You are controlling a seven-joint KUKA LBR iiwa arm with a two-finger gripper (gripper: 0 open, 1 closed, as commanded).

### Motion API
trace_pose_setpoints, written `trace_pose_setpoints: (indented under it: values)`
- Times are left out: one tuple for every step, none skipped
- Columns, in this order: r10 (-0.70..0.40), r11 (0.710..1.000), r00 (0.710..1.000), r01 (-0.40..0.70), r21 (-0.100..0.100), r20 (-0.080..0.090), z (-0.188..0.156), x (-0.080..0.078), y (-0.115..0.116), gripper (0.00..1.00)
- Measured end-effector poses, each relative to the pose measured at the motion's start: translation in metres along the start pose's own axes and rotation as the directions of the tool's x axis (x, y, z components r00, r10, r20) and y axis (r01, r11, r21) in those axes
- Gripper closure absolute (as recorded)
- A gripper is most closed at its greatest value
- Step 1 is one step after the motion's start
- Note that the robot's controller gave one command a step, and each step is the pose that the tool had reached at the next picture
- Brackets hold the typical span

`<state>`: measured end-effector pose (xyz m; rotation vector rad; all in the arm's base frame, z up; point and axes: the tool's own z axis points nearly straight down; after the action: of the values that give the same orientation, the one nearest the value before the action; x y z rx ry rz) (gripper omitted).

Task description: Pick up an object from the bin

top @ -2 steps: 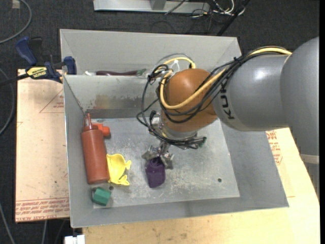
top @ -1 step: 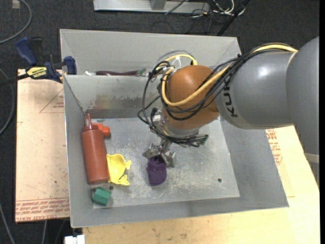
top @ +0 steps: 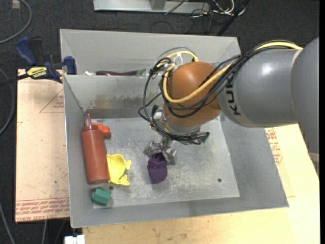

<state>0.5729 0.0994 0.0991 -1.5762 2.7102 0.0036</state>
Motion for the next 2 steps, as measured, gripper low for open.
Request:
trace_pose_setpoints:
  values:
    - [0.000, 1.000, 1.000, 0.000, -0.004, -0.002, -0.008, 0.000, 0.001, 1.00]
    - [0.001, 1.000, 1.000, -0.001, -0.007, -0.004, -0.027, 0.001, 0.002, 1.00]
